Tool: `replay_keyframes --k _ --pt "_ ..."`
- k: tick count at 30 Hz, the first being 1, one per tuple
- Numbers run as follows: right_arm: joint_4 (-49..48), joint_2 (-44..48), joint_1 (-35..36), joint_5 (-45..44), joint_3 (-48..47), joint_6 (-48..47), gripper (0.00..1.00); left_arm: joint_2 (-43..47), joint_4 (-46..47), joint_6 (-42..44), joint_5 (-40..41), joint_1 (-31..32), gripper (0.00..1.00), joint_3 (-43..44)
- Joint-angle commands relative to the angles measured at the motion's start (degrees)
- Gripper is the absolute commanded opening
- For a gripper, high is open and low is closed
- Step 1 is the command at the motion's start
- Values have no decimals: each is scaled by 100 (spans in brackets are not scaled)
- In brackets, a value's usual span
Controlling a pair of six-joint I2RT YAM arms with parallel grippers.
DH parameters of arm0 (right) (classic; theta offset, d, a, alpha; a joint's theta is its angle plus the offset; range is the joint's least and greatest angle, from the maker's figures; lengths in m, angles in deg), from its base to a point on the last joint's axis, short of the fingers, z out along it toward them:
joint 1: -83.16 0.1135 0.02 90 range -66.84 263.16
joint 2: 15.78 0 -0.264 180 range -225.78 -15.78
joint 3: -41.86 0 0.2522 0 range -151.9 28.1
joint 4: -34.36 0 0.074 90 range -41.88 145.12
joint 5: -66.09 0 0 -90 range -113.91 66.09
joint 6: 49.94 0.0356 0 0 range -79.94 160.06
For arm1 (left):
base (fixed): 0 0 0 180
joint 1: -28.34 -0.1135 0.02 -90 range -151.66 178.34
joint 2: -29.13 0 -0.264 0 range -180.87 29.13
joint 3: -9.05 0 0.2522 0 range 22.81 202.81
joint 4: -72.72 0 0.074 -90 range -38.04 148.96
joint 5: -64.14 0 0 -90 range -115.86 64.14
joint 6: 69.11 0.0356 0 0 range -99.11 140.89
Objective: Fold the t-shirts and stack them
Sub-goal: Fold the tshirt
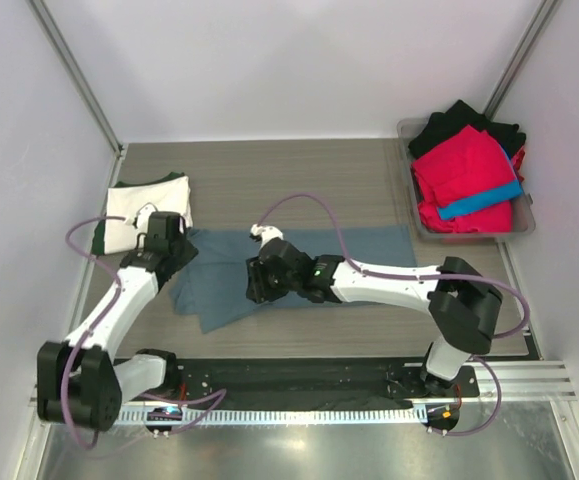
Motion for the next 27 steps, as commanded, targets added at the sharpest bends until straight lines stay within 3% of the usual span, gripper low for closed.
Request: replay_keyframes --k 1,3,6,9,10,11,12,16,20,27 --pt "584 491 -198 -1127 258 66 43 680 -225 -256 -79 284 35 -283" --pt "943 711 -347 -1705 469 39 39 944 -410 -387 -79 511 51 -433" --pt "1331 1177 -628 -2226 838 118 33 1436 -542 -563 -114 688 64 -776" --pt "1674 1651 -1339 -2508 1374 346 19 1806 -481 -774 -149 741 77 -1127" --pt "1684 1766 -1767 -2517 1654 373 14 1911 -403 -801 -202 733 77 -1198" --pt "1710 1871 -1946 -2569 1769 425 4 1929 -367 -827 -228 741 78 -1277" --pt "1754 2055 -2122 -2604 1884 487 1 1930 -315 -836 -255 768 78 -1312" --pt "1798 2198 -2562 -2885 2218 514 1 1693 -130 -924 -203 926 77 -1278" --pt "1825 1768 -2782 -2983 2210 496 1 1096 169 -907 -88 1189 76 -1102" --pt "1912 906 -2774 -2624 2157 619 1 -853 73 -661 61 1567 70 -153"
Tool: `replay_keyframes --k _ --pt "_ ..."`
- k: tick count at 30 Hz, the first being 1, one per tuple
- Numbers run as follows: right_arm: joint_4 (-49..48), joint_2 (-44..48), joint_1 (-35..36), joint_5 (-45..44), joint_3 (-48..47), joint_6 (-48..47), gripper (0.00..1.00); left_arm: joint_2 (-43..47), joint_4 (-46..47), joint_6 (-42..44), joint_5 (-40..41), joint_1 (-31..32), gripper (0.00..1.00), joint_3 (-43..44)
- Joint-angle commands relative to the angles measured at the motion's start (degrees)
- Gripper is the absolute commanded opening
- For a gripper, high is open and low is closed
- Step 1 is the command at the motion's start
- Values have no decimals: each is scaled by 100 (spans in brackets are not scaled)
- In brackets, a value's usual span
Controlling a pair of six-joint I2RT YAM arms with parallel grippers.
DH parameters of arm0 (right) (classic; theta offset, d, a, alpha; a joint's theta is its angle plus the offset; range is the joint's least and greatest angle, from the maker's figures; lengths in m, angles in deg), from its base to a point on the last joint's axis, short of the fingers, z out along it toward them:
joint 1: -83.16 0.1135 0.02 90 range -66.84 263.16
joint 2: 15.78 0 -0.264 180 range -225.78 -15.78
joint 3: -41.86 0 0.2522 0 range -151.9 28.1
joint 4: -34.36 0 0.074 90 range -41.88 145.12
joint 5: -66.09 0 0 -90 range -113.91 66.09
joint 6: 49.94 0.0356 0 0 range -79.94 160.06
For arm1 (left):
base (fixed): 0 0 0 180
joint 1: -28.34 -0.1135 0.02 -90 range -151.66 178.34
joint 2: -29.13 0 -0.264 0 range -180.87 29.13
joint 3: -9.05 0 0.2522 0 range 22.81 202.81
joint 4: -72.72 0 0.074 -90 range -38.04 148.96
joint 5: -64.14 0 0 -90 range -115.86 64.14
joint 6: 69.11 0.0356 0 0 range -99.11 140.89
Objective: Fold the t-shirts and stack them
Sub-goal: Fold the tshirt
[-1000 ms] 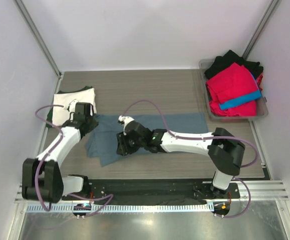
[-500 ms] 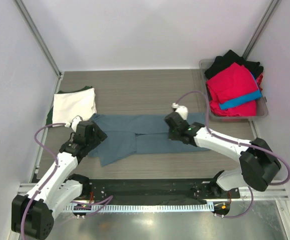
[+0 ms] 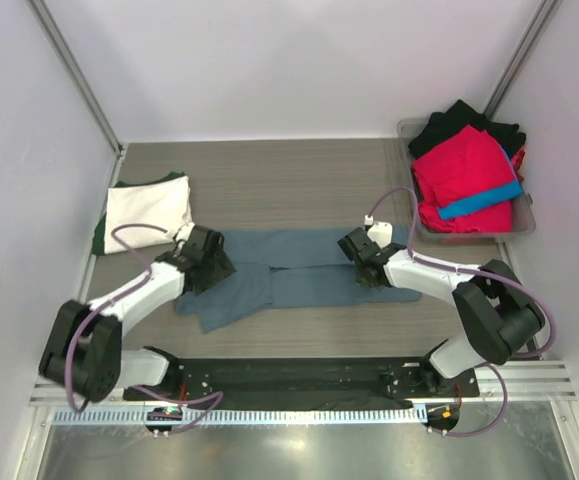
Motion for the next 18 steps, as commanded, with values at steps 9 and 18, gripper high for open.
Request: replay_keyframes --k 9,18 --pt "453 64 555 334 391 489 1 -2318 68 12 192 169 66 1430" --pt "9 -100 3041 685 269 1640 1 -4127 -231 627 -36 344 63 3415"
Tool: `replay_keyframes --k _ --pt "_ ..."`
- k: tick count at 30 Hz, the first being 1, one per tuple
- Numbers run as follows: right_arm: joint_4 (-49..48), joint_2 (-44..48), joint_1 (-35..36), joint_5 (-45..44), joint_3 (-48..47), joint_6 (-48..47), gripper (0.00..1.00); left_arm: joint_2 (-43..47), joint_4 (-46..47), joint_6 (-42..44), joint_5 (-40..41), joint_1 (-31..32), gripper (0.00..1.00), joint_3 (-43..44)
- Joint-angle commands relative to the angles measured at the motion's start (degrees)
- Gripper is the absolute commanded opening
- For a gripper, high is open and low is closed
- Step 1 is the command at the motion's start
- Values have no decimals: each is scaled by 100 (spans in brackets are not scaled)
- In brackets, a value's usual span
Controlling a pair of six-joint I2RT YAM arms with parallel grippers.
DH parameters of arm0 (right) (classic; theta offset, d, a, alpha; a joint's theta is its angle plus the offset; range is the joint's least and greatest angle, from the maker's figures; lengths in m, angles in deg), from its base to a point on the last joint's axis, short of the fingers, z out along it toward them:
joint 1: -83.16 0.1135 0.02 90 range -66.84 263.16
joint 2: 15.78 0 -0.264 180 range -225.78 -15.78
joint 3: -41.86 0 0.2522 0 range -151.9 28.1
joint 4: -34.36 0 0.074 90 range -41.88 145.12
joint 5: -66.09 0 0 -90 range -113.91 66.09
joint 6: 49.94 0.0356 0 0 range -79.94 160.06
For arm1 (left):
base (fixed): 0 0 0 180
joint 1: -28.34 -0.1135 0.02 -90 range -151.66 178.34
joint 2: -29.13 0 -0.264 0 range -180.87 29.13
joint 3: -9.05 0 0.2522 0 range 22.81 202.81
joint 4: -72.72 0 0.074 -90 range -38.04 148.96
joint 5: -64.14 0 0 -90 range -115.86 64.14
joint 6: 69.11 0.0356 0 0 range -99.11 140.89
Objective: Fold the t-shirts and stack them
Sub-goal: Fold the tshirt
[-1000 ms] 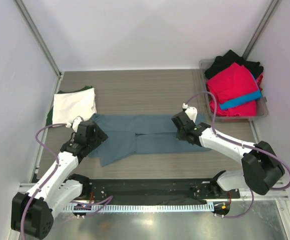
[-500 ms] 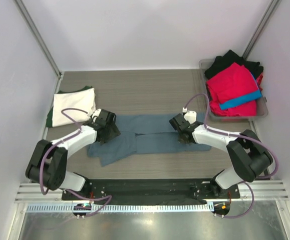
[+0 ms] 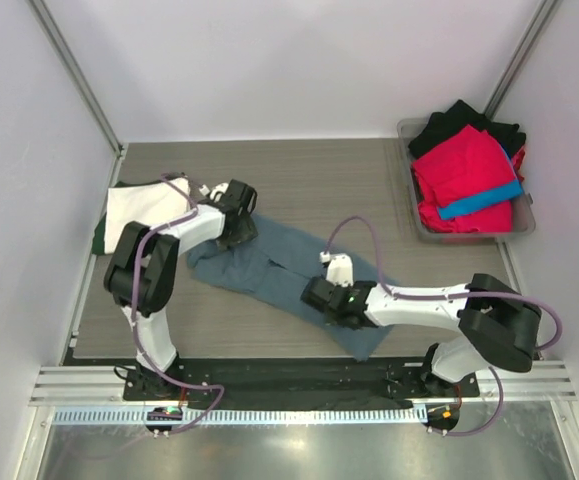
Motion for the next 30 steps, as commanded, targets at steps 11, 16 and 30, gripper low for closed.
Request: replay_keyframes --k 11,16,30 --pt "-1916 -1477 1522 1156 -1791 30 13 -3968 -1264 1099 -682 368 64 6039" --pt "-1915 -212 619 1102 -1239 -278 33 -4348 -932 1469 -972 289 70 6830" --pt "-2117 -24 -3011 2542 -929 -1561 54 -800 553 2146 -1211 104 98 3616"
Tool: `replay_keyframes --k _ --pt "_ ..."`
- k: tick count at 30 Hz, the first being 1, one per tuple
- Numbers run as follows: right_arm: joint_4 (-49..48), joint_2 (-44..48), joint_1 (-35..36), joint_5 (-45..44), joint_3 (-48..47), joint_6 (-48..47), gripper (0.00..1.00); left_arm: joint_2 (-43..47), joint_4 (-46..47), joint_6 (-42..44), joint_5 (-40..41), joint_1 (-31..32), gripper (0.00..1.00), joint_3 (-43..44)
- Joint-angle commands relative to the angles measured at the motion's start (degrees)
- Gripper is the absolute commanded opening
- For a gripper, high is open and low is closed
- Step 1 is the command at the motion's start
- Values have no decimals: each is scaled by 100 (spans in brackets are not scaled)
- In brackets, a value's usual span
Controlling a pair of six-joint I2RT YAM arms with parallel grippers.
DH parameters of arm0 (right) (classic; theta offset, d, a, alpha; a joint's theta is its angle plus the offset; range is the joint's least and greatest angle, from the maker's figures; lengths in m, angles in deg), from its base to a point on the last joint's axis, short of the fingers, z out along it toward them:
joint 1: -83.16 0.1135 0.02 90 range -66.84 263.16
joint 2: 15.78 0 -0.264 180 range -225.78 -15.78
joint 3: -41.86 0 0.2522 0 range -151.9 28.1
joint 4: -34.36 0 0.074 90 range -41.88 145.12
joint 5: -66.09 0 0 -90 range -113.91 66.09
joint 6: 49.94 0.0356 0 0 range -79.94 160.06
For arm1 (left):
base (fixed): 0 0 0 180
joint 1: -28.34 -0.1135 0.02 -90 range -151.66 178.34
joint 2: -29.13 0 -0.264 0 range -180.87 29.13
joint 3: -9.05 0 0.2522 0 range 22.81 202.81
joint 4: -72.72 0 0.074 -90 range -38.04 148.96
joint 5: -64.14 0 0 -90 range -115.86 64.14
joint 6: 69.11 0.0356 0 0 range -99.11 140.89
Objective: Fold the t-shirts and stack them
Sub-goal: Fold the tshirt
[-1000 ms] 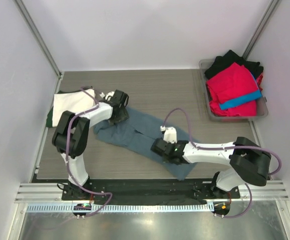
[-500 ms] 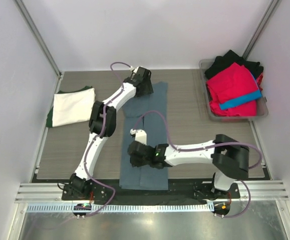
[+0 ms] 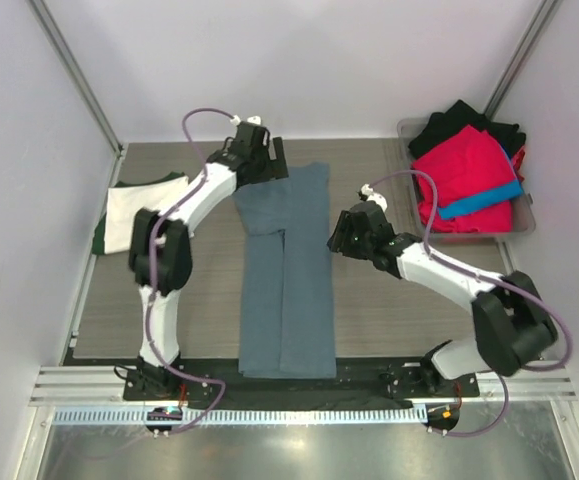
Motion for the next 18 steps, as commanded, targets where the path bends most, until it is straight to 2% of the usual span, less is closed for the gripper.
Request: replay_keyframes --k 1,2,5,9,13,18 --pt "-231 -689 -492 607 -588 -521 56 1411 674 166 -98 115 98 -770" --pt "-284 -839 -572 660 -695 -530 58 1615 701 113 59 115 99 -1303" --pt "-355 -1436 -835 1003 -1283 -565 63 2211 727 -142 297 115 98 -2044" --pt "-355 -2436 -1082 1257 -2039 -574 61 2820 1156 -397 483 115 92 -3440" --pt "-267 -3193 -1258 1355 -2864 -548 59 2848 1316 -494 518 106 86 -3787" --pt "-65 -3933 -1424 1399 -3569 -556 56 2251 1132 -432 571 89 82 -3515"
